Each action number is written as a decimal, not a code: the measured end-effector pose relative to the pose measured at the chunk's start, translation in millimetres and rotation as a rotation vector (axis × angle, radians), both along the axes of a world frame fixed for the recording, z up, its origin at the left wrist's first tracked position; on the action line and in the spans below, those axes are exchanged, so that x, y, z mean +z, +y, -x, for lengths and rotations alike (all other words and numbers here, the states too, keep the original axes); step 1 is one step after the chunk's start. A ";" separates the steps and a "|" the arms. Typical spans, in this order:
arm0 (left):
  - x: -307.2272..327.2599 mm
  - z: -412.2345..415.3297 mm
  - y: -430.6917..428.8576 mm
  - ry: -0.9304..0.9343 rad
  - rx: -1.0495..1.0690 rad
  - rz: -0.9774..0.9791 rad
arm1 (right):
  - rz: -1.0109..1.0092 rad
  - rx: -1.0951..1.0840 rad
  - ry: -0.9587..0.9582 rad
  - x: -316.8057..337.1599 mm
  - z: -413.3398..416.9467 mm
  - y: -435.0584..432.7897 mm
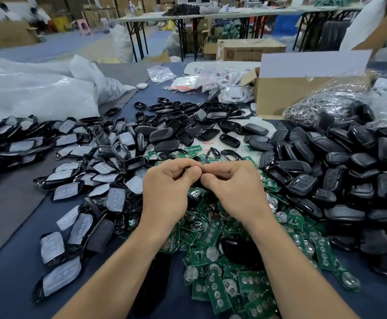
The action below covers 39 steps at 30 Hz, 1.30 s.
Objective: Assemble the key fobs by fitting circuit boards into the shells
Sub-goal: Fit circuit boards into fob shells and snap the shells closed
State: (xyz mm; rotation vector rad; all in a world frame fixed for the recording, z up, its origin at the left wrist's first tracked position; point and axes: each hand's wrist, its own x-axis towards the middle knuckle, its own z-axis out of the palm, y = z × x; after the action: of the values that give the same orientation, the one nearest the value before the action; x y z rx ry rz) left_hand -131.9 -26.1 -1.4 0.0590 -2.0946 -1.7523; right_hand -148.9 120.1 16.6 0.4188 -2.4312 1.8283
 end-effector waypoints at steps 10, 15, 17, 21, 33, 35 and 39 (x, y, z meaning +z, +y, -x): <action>5.2 1.1 1.1 -0.096 -0.089 -0.177 | 0.364 -0.100 -0.226 -0.4 1.2 -3.9; 6.6 0.5 2.2 -0.047 -0.101 -0.196 | 0.516 0.000 -0.313 -0.3 -6.4 -15.0; 7.5 1.2 3.1 -0.017 -0.055 -0.225 | 0.549 0.022 -0.332 -0.9 -8.4 -18.9; 11.6 0.1 2.0 -0.021 0.011 -0.233 | 0.519 0.061 -0.345 -3.8 -10.6 -21.7; 7.3 -6.1 -5.8 -0.007 0.114 -0.032 | 1.157 0.085 -0.459 23.5 15.4 42.9; 5.9 -6.0 -5.8 -0.004 0.176 0.027 | 1.120 0.123 -0.454 23.4 18.1 50.8; 4.1 -2.1 -10.3 -0.026 0.296 0.176 | 0.783 -0.021 -0.462 11.0 19.2 38.4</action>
State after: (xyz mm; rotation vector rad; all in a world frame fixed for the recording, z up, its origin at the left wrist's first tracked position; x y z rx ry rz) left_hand -129.8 -36.4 2.7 0.3252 -2.1239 -1.3981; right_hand -168.1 158.5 27.6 -0.1055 -1.6490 2.8755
